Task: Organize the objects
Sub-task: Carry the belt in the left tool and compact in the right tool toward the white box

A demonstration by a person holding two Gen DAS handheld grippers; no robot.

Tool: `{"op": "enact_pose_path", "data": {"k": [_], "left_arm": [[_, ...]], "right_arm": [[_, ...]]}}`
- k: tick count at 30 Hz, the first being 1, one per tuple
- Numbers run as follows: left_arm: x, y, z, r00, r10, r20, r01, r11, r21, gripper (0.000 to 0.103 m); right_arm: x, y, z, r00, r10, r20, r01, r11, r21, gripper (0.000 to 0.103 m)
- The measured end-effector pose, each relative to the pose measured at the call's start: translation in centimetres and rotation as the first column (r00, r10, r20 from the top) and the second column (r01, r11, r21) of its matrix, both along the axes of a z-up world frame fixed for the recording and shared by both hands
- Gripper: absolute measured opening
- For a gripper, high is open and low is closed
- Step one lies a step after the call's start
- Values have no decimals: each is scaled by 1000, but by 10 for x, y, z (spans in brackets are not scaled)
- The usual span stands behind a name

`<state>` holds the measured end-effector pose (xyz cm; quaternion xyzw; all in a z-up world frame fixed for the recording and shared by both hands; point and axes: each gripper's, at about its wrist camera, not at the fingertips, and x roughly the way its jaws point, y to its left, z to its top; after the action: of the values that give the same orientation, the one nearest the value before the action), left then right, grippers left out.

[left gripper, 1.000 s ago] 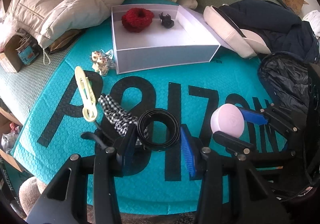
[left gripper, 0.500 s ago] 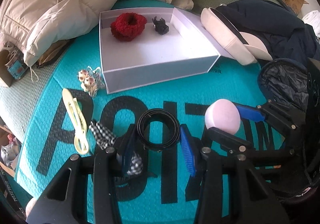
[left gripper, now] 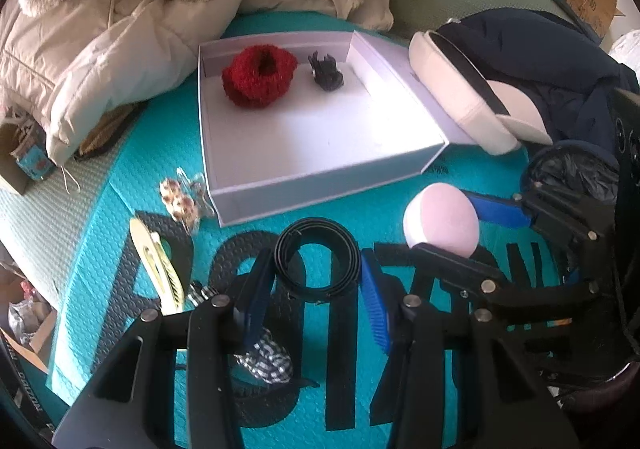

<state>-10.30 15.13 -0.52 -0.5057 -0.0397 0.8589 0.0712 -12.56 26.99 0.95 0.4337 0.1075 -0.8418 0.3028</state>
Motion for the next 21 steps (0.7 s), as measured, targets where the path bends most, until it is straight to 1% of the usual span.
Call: {"op": "enact_pose_path", "data": {"k": [6,12,15,21], "left_arm": [[-16,3,11,1000,-7,-28,6,1000,-24,40],[-31,5,23,999,-16,-50,14,1000,-27,40],[-40,2,26,999,-13,-53,12,1000,-11,40],[-59,-3,25,998,-8,-58,6,1000,-29,40]], "right_arm": [[-16,-2,13,999,12,-39,-11,1000,20,52],[-29,-4,23,997,27,-75,-25,999,25,52],[-36,-4,27,996,29,-88,-27,999,28,52],[-51,-11,29,993,40,-107,-36,999,38,52]]}}
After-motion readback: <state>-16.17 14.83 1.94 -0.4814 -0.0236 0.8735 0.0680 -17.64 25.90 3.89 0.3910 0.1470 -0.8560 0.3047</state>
